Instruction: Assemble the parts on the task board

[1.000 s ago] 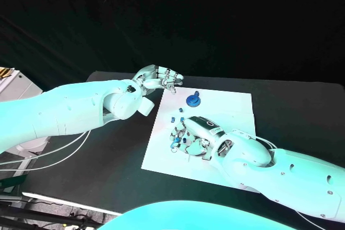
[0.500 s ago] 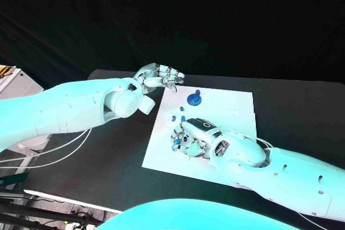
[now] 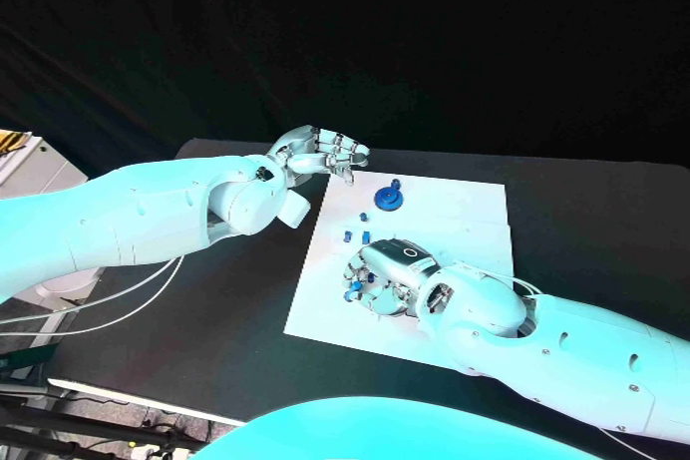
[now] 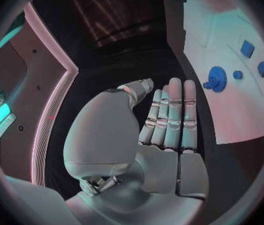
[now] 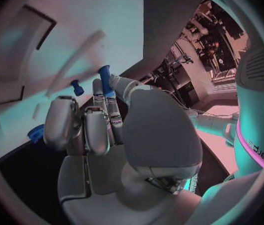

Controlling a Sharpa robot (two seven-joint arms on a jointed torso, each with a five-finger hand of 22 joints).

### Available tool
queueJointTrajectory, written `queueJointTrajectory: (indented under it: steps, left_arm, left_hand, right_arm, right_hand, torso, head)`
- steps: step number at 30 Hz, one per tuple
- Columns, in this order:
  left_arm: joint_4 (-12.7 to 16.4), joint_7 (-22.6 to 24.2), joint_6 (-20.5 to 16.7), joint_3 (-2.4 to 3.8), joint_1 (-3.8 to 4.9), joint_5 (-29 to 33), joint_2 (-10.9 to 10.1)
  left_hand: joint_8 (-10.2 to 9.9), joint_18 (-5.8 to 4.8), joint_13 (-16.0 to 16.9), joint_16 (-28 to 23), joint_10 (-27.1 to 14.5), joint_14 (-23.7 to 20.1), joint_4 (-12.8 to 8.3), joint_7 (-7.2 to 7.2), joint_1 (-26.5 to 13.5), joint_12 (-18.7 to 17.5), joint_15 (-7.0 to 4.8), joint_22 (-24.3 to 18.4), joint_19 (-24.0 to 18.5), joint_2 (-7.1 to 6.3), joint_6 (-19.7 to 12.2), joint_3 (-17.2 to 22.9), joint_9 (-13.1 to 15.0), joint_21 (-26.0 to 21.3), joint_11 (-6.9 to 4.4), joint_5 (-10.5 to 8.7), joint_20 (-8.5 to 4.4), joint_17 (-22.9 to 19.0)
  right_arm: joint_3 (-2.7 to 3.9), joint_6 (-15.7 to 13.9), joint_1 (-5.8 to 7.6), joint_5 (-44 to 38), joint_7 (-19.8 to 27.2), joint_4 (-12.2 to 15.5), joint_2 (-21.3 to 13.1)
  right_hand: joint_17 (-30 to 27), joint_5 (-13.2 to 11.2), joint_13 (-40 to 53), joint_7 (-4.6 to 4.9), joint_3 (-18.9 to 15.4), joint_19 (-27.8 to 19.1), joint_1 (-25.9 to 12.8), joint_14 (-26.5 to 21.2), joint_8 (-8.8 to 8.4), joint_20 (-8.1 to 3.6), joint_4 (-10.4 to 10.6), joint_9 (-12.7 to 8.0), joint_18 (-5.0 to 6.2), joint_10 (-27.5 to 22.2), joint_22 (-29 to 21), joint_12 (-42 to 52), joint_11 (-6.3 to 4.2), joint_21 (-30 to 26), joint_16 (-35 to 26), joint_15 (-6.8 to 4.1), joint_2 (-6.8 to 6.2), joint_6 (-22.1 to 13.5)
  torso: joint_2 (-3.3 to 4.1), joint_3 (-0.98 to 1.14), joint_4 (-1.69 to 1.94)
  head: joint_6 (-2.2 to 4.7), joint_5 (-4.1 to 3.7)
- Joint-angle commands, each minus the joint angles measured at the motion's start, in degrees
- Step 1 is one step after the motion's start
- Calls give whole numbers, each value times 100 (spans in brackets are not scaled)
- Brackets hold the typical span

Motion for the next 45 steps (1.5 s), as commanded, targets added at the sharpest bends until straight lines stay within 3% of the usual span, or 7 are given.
queueJointTrajectory:
  steps: [1,13,16,24,34,43,45]
  left_arm:
    - [16,33,87,4,3,43,8]
    - [23,69,42,4,3,43,10]
    - [25,69,40,4,3,43,11]
    - [32,103,-5,5,3,43,10]
    - [32,109,-12,5,3,43,4]
    - [28,104,-1,5,2,58,3]
    - [24,109,-14,5,2,78,8]
  left_hand:
    - [-7,76,0,-4,-42,1,19,2,-5,15,15,-7,14,11,-30,4,-4,-20,-6,-1,15,6]
    - [-5,77,0,-3,-42,1,18,1,1,18,14,-11,18,15,-29,7,-3,-26,-7,1,15,8]
    - [-5,77,0,-3,-42,1,18,1,1,18,14,-11,18,15,-29,7,-3,-26,-7,1,15,8]
    - [-1,78,2,-1,-41,2,15,0,14,24,12,-16,26,24,-28,13,-2,-31,-9,4,14,11]
    - [-1,79,2,0,-43,2,13,0,19,25,11,-17,30,27,-29,15,-2,-33,-9,5,13,12]
    - [-8,77,1,0,-55,0,28,9,4,25,16,-24,37,27,-46,10,-6,-43,-2,1,14,14]
    - [-12,75,1,2,-61,1,48,14,-18,28,21,-31,43,30,-57,3,-8,-52,3,-5,17,16]
  right_arm:
    - [-9,127,-17,-312,-203,17,14]
    - [-16,97,-35,-655,-266,90,60]
    - [-27,266,-36,-617,-155,89,79]
    - [-91,477,-37,-534,37,-24,129]
    - [-111,93,-50,-576,9,-26,94]
    - [-111,-236,-76,-474,73,69,31]
    - [-110,-306,-83,-462,84,116,10]
  right_hand:
    - [4,12,2,-3,482,94,-12,177,24,-9,-535,9,-98,325,867,20,-300,5,1,-25,50,25]
    - [-11,9,13,-2,485,100,-45,175,34,-7,-575,20,-102,336,878,10,-301,30,-7,-24,30,34]
    - [43,2,32,1,310,68,-301,191,3,6,-575,28,-85,274,859,-65,-289,-81,27,4,-101,-49]
    - [-93,4,-62,95,118,-83,-616,83,-179,135,-514,-24,-25,-321,742,-413,-103,-583,-45,148,-285,-407]
    - [-500,5,-156,182,-57,-301,-692,-152,-276,261,-489,-48,77,-858,574,-535,33,-1306,-243,275,-382,-585]
    - [-1708,36,-357,138,-1105,-950,-309,-950,-462,454,-263,-146,328,-1846,120,-345,244,-3192,-735,473,-196,-893]
    - [-2194,62,-413,204,-1937,-1164,216,-1257,-566,541,300,-204,421,-2250,-115,-116,326,-3918,-863,549,-141,-1058]
  torso:
    - [2,4,-2]
    - [1,-7,3]
    - [0,-8,4]
    - [3,-12,6]
    - [1,4,2]
    - [-2,3,-4]
    - [-3,5,-2]
  head:
    - [3,-2]
    - [15,-9]
    - [13,-7]
    - [14,18]
    - [11,37]
    - [17,35]
    - [30,33]
